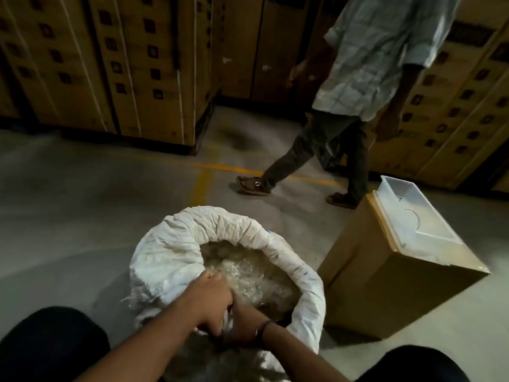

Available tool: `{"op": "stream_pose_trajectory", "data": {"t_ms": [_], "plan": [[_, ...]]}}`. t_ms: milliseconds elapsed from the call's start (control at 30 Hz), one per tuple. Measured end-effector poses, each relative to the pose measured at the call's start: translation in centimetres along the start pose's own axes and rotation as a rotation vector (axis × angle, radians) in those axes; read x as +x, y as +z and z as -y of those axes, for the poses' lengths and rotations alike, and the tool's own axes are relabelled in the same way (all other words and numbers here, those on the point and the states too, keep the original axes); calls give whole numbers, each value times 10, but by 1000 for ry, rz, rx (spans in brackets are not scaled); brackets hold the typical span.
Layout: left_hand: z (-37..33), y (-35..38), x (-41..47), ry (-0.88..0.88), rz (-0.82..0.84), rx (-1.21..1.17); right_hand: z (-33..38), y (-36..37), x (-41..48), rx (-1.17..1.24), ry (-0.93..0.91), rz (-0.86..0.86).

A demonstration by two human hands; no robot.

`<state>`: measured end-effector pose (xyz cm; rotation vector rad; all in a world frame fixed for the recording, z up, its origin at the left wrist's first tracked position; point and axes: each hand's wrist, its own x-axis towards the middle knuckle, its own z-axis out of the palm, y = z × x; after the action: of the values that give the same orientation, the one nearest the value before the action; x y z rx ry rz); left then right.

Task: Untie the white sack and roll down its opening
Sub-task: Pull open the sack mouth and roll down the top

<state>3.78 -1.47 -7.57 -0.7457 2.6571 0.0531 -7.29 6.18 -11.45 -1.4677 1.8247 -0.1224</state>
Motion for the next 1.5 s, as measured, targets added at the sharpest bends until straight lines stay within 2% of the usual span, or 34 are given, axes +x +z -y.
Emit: {"op": "stream_pose_trajectory", "data": {"t_ms": [67, 100, 167, 233, 267, 333, 467, 533, 600, 633, 700, 733, 800, 833, 867, 967, 1000, 1133, 1200, 1300, 1400, 1433, 1500], "plan": [[18, -11, -8, -158, -49, -131, 10, 8, 1, -178, -44, -42], [31, -13, -9, -297, -166, -192, 11, 11, 1, -200, -50, -82], [62, -7, -15, -723, -389, -332, 15, 17, 0, -157, -14, -156], [81, 7, -11, -1025, -361, -702, 11, 21, -3, -168, 9, -204], [85, 14, -5, -1079, -332, -984, 7, 24, -5, -188, 12, -223], [79, 25, 1, -1021, -321, -1522, 2, 29, -7, -243, -9, -260], [86, 10, 16, -681, -346, -1892, -3, 44, -19, -311, -32, -252], [111, -10, 22, -469, -522, -2134, -11, 57, -26, -341, -68, -276], [134, -20, 16, -451, -661, -2299, -17, 67, -31, -355, -89, -301], [137, -19, 14, -458, -663, -2356, -19, 71, -30, -387, -109, -311], [135, -13, 17, -527, -525, -2303, -19, 72, -24, -465, -82, -343], [130, -11, 21, -660, -412, -2108, -18, 71, -22, -485, -58, -352], [119, -12, 28, -1085, -385, -1467, -12, 69, -19, -485, -38, -365], [109, -15, 24, -1157, -401, -1215, -11, 70, -17, -489, -27, -387], [99, -18, 25, -1141, -364, -1150, -8, 70, -16, -514, -14, -433], [60, -5, 35, -958, -76, -1323, 3, 75, -14, -634, 56, -379], [48, 7, 40, -933, -42, -1308, 3, 83, -14, -670, 36, -404], [39, 48, 49, -968, -177, -1212, 5, 109, -22, -783, -51, -488], [59, 36, 48, -905, -226, -1478, 5, 108, -27, -777, -42, -498], [103, 6, 40, -565, -297, -2052, 2, 89, -29, -725, -67, -516], [128, 2, 20, -331, -370, -2293, 13, 65, -32, -568, -143, -426], [130, 8, 16, -307, -386, -2343, 23, 59, -30, -428, -131, -399], [124, 19, 18, -308, -412, -2380, 42, 48, -17, -114, -118, -465]]}}
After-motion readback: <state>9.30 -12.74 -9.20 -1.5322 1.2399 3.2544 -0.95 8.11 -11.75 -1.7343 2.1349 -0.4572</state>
